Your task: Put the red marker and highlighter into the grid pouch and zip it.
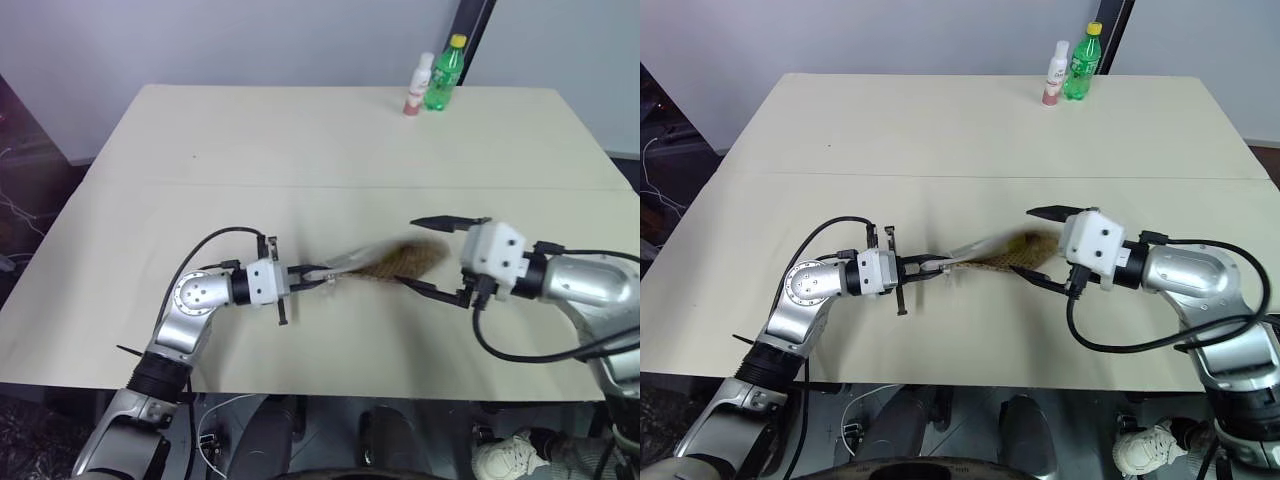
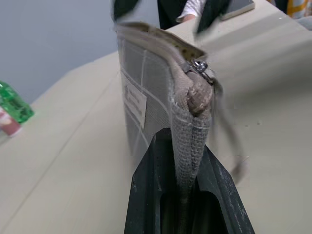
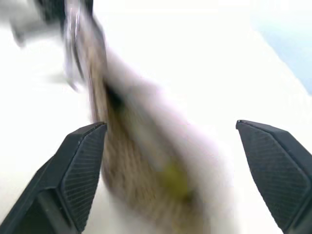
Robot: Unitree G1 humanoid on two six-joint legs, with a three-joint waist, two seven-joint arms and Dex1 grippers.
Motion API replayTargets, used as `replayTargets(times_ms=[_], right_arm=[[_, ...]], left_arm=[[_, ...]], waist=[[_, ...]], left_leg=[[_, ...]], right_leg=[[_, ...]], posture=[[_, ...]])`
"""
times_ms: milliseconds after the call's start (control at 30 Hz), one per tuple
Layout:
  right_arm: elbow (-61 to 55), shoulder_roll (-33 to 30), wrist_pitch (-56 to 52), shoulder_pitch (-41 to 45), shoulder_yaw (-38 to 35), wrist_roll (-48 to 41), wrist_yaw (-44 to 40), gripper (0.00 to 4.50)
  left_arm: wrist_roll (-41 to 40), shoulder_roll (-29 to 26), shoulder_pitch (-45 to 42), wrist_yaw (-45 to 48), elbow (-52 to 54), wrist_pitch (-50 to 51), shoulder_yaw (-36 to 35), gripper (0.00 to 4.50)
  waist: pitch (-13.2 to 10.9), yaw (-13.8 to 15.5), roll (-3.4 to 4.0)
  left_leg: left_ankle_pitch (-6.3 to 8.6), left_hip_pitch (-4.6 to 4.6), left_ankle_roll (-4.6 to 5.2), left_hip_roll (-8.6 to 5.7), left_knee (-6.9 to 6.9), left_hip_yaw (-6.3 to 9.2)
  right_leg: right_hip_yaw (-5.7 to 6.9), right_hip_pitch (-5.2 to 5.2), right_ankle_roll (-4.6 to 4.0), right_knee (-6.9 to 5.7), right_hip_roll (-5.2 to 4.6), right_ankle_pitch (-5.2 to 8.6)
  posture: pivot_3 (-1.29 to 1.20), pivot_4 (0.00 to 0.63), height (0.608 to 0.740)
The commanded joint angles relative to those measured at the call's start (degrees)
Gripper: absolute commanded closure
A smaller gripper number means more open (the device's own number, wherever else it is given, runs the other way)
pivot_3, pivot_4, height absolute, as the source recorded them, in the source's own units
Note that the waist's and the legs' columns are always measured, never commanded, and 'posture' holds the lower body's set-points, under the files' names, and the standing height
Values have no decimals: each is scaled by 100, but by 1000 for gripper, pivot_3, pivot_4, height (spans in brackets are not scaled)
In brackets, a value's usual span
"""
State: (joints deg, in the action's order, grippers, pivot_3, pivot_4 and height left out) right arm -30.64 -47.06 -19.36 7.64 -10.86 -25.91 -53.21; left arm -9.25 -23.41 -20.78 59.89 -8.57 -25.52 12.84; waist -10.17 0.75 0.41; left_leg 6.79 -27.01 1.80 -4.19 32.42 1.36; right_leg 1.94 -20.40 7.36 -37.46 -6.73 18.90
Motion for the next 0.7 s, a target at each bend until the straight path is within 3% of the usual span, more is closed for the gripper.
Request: replayTargets(times_ms=[33, 67, 167, 267, 500, 700], right_arm=[[-537, 96, -904, -290, -829, -1407, 326, 22], [-551, 218, -1189, -542, -1072, -1950, 464, 22], [-757, 411, -1612, -1964, -1327, -2489, 255, 22], [-891, 599, -1213, -2903, -821, -1851, 162, 22], [2, 1758, -843, -2049, 884, -763, 1053, 22], [657, 2441, -942, -1017, 1001, -951, 1355, 22]], left_arm=[[190, 137, -234, -300, -262, -488, -91, 4500], [307, 172, -323, -389, -411, -707, -97, 4500], [948, 108, -598, -485, -947, -1816, 138, 4500], [1177, 272, -854, -741, -1312, -2170, 232, 4500], [1654, 542, -1350, -1225, -1838, -2461, 424, 4500], [1766, 692, -1577, -1466, -2017, -2341, 516, 4500]], waist=[[0, 15, -1], [4, 55, -8], [9, 202, -20], [10, 184, -17], [16, 119, -17], [15, 166, -18]], left_leg=[[0, 0, 0, 0, 0, 0], [0, 0, 1, -1, 1, 0], [3, -6, 5, -2, 5, 1], [9, -12, 14, -8, 3, -4], [12, 1, 12, 1, 29, 2], [12, -23, 15, -5, 37, 3]], right_leg=[[0, 1, -1, 0, -1, 0], [0, 2, -1, 1, -2, 0], [4, 4, -2, 10, -5, 1], [2, 0, -2, 21, -8, 1], [-8, 2, -34, 21, 11, -7], [-9, -24, -10, 17, 13, -22]], posture=[[0, 150, 740], [0, 150, 740], [0, 150, 740], [0, 150, 740], [0, 150, 740], [0, 150, 740]])
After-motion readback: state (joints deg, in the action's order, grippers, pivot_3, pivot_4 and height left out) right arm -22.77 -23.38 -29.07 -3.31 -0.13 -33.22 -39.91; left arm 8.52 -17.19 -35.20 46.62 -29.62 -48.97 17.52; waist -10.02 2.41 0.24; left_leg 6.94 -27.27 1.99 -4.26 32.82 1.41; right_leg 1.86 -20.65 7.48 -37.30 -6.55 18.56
